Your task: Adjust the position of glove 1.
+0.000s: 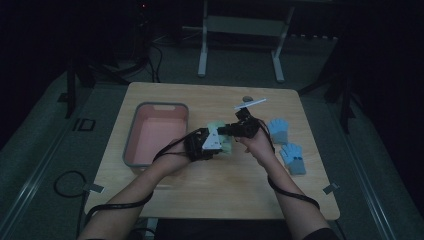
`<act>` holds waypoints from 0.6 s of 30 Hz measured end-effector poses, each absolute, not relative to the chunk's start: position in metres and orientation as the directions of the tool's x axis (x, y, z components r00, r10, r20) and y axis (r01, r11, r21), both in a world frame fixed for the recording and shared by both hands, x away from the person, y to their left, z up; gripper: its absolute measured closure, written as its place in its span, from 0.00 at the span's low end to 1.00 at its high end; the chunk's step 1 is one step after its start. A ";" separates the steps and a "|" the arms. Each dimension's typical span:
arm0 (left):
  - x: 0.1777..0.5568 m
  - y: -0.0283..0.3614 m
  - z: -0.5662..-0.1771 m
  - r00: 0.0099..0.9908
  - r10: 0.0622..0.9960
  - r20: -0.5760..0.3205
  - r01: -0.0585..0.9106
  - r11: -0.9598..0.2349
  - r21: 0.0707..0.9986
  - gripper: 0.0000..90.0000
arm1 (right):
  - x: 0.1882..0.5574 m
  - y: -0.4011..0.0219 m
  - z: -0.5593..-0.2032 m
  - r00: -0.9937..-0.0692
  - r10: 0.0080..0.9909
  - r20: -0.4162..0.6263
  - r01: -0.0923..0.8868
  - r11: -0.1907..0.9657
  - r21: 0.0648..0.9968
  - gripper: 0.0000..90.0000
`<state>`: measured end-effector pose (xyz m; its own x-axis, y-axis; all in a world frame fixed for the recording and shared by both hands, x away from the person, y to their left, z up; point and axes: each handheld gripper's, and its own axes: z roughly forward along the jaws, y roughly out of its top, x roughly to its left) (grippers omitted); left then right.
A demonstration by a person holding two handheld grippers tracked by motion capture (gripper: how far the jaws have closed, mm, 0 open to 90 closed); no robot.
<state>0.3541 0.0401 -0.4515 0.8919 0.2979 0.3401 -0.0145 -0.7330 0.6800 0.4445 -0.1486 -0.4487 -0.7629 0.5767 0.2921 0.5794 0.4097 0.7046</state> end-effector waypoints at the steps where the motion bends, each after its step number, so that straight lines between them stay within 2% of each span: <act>1: 0.354 0.044 -0.451 0.888 0.305 0.346 -0.013 -0.733 0.680 0.87 | 0.445 -0.146 -0.448 -0.766 0.570 0.297 0.578 0.409 0.706 0.82; 18: 0.351 0.105 -0.440 0.863 0.351 0.362 0.031 -0.754 0.656 0.87 | 0.454 -0.076 -0.436 -0.805 0.517 0.290 0.540 0.434 0.721 0.82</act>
<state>0.3513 0.1050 -0.4396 0.8633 0.3513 0.3624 0.0313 -0.7538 0.6563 0.4536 -0.0765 -0.4356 -0.8049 0.5175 0.2904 0.5395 0.4343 0.7213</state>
